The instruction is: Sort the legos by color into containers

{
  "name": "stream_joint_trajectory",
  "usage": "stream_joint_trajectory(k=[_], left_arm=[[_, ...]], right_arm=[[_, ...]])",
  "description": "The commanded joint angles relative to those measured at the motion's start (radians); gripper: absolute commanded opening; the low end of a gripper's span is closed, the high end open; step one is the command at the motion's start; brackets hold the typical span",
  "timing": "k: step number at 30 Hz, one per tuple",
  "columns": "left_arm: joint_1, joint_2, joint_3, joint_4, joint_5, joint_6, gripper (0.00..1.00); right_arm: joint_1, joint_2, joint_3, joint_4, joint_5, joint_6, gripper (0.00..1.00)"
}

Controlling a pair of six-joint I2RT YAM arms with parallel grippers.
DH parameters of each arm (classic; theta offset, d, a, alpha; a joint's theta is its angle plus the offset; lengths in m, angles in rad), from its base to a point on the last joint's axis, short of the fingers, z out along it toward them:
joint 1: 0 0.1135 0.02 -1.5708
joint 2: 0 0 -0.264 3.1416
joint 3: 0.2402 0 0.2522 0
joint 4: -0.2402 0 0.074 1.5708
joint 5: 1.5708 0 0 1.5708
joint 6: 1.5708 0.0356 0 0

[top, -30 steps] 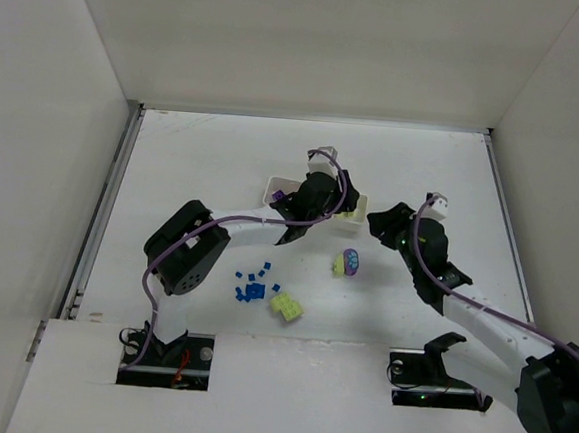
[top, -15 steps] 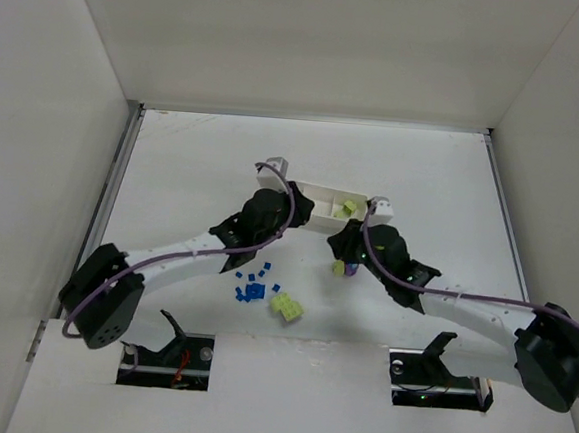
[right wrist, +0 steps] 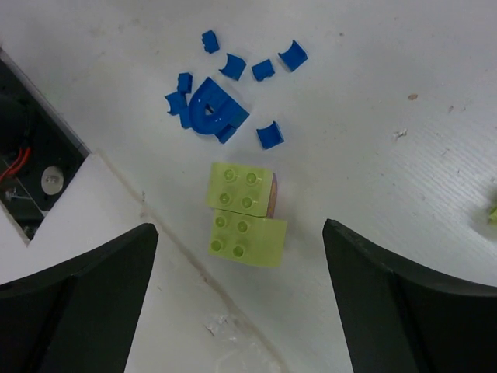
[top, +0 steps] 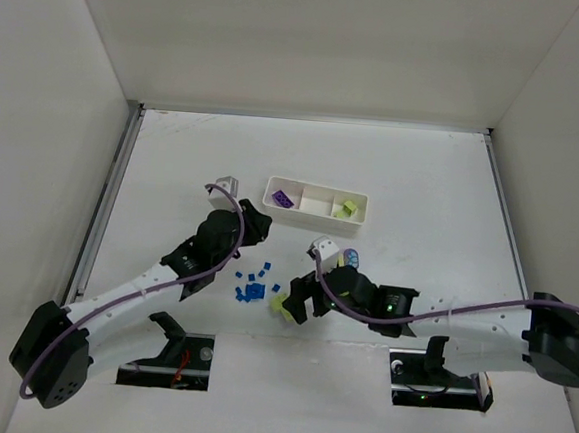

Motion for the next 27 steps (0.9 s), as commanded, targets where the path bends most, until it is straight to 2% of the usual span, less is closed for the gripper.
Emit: stream_joint_trajectory(k=[1,6,13,18,27], left_arm=[[0.012,-0.047,-0.022,-0.018,0.004,-0.014,0.3],[0.015,-0.106,-0.031,-0.056,0.038,-0.023,0.34],[0.012,-0.204,-0.032,-0.206,0.078,-0.055,0.36],[0.038,-0.253,-0.065,-0.248,0.079,-0.065,0.37],[0.034,-0.265,-0.089,-0.254,0.095,-0.085,0.38]], right_arm=[[0.022,0.064,0.086,-0.075,0.033,-0.001,0.95],[0.044,0.203,0.171,-0.14,0.033,-0.001,0.97],[0.047,0.305,0.218,-0.172,0.016,0.027,0.87],[0.048,0.347,0.244,-0.175,0.002,0.027,0.85],[0.048,0.399,0.28,-0.21,0.023,0.024,0.65]])
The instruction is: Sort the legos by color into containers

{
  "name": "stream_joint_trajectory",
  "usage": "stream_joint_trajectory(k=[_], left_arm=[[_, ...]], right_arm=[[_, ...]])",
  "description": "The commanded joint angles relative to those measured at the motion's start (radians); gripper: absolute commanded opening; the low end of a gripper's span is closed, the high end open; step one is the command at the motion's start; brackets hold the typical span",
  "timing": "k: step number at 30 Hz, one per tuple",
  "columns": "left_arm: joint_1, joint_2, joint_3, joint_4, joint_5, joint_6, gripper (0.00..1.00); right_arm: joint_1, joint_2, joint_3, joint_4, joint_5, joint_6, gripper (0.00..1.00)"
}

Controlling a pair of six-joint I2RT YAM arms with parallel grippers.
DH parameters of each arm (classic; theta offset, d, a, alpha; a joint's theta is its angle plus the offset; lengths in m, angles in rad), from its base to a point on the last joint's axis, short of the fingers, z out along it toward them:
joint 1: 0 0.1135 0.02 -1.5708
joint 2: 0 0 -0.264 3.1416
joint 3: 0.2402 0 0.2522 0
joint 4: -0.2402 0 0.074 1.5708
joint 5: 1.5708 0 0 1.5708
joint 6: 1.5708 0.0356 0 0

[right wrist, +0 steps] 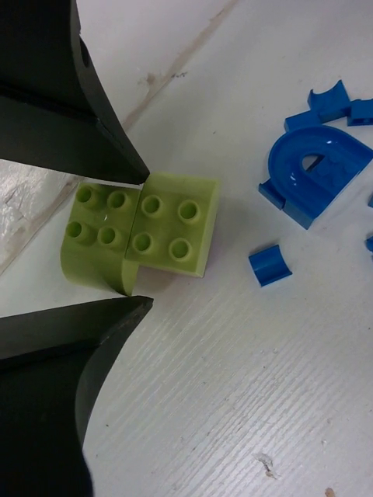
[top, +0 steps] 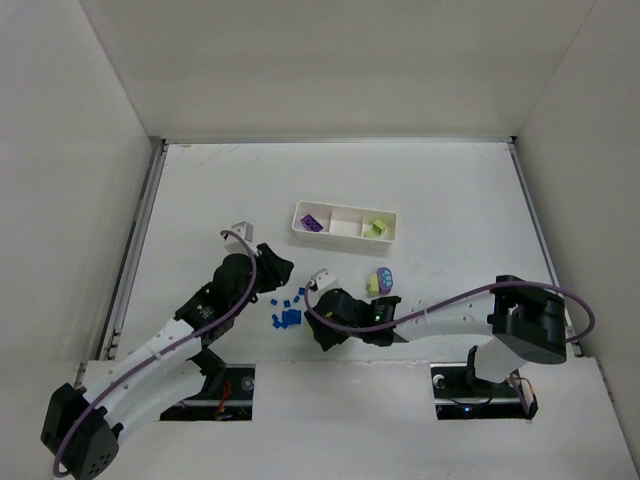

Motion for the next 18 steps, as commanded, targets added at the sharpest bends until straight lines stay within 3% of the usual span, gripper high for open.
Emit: stream_joint_trajectory(k=[1,6,8,14,15,18], left_arm=[[0.0,-0.02,-0.005,-0.011,0.01,-0.019,0.38],[0.0,-0.03,0.005,-0.04,0.018,-0.019,0.39],[0.003,-0.031,0.003,-0.04,0.018,-0.021,0.4],[-0.012,-0.034,0.009,-0.049,0.015,-0.025,0.4],[-0.012,-0.036,0.009,-0.053,0.018,-0.028,0.41],[-0.019,-0.037,0.021,-0.083,0.028,-0.033,0.44]], right_arm=[[0.008,0.003,0.038,-0.029,0.016,0.007,0.64],[0.012,-0.022,0.019,-0.041,0.018,0.013,0.81],[0.012,-0.031,0.011,-0.041,0.018,0.024,0.81],[0.012,-0.026,0.007,-0.043,0.018,0.029,0.61],[0.012,-0.026,0.007,-0.043,0.018,0.032,0.55],[0.012,-0.051,0.001,-0.035,0.019,0.033,0.48]])
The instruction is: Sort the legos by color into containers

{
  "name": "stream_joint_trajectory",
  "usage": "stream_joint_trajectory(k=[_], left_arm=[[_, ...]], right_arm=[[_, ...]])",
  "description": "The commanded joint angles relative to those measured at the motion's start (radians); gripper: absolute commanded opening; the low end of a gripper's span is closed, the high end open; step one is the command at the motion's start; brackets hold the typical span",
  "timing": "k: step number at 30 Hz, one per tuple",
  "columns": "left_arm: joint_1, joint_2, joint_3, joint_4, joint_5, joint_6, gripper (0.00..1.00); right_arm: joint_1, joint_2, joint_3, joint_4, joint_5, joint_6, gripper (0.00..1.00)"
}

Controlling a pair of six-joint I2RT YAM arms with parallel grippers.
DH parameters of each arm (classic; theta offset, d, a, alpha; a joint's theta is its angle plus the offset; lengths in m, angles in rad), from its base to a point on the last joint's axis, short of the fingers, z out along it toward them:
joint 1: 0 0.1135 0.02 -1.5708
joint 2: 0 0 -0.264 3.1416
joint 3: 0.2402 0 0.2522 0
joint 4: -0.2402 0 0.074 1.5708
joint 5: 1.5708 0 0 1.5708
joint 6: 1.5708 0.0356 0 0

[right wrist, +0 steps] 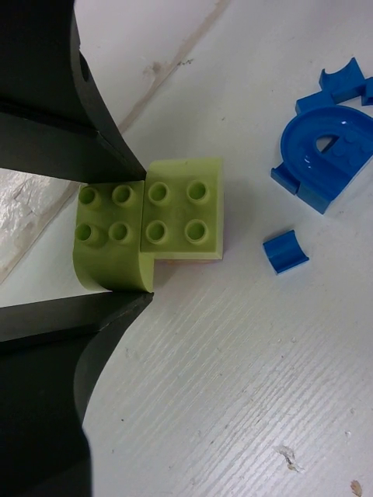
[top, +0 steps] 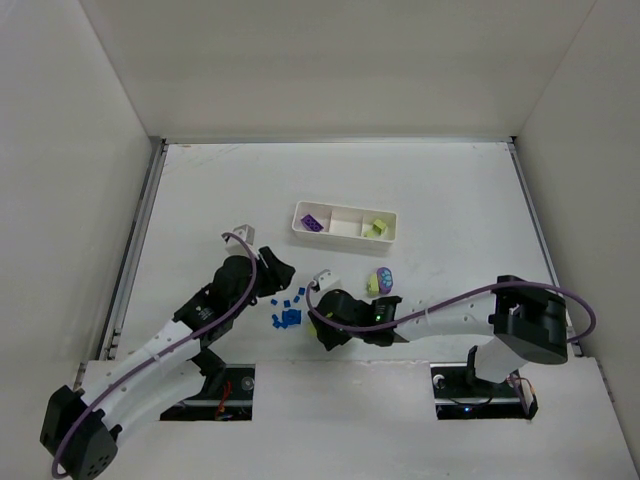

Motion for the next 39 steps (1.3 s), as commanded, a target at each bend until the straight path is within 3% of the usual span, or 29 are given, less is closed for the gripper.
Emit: stream_joint_trajectory(k=[1,7,13,19,39], left_arm=[[-0.014,-0.021,0.024,-0.035,0.009,-0.025,0.45],[-0.05,-0.036,0.024,-0.024,0.029,-0.059,0.52],[-0.085,0.003,0.013,0.106,0.104,-0.148,0.54],[-0.142,0.057,-0.011,0.204,0.114,-0.198,0.52],[-0.218,0.166,0.001,0.3,0.096,-0.209,0.42]], right_arm=[[0.012,-0.061,-0.002,0.01,0.015,0.009,0.46],[-0.008,-0.171,-0.045,0.05,0.018,0.004,0.45],[-0.08,-0.253,-0.089,0.12,-0.01,-0.004,0.45],[-0.138,-0.286,-0.102,0.162,-0.023,-0.005,0.44],[-0.218,-0.314,-0.111,0.237,-0.059,0.01,0.42]])
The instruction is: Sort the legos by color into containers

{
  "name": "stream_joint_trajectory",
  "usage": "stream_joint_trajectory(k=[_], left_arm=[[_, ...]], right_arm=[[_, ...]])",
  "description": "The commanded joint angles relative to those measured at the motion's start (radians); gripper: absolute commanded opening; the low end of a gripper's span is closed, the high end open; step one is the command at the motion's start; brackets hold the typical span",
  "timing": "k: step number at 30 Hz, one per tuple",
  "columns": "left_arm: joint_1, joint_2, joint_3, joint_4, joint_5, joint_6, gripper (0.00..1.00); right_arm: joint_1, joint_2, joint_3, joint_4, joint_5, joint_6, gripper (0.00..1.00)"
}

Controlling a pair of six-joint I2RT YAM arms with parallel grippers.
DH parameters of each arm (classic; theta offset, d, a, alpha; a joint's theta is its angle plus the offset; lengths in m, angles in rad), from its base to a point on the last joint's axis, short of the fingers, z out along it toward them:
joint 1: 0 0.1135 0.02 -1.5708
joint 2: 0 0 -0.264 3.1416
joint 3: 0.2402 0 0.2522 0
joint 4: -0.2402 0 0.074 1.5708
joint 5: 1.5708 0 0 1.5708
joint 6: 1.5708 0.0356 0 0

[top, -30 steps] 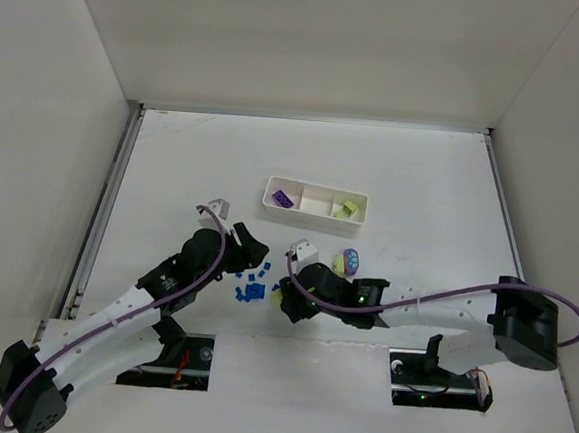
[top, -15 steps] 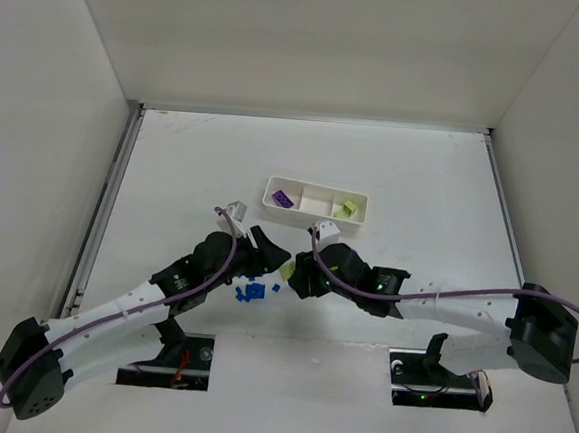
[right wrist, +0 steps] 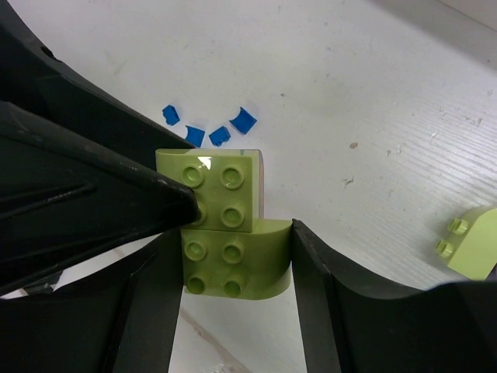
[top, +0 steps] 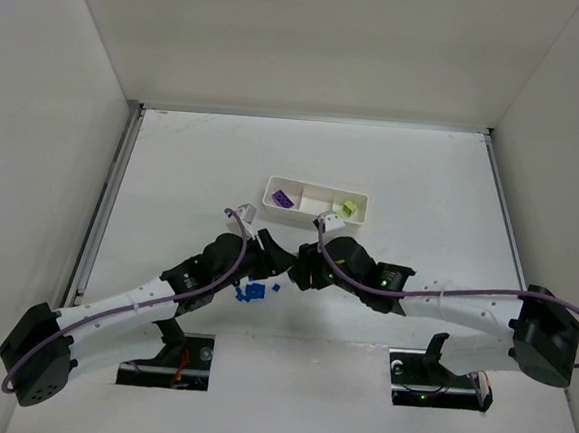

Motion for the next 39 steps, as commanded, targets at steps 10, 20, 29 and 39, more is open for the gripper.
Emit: stream_joint_trajectory(k=[10,20,29,39], left_arm=[[-0.035,0.018,0.0,0.087,-0.027,-0.04,0.22],[-0.023,0.013,-0.044,0.087,-0.067,-0.032,0.09],[0.014,-0.036,-0.04,0.096,-0.069,-0.023,0.09],[0.011,0.032,0.034,0.256,-0.067,-0.039,0.09]], right_arm=[[-0.016,-0.016,-0.02,0.095,0.002,0.017,0.42],[-0.048,-0.104,-0.054,0.112,-0.033,0.025,0.43],[-0.079,-0.139,-0.09,0.115,-0.069,0.035,0.43],[-0.077,-0.095,-0.081,0.118,-0.061,0.037,0.42]])
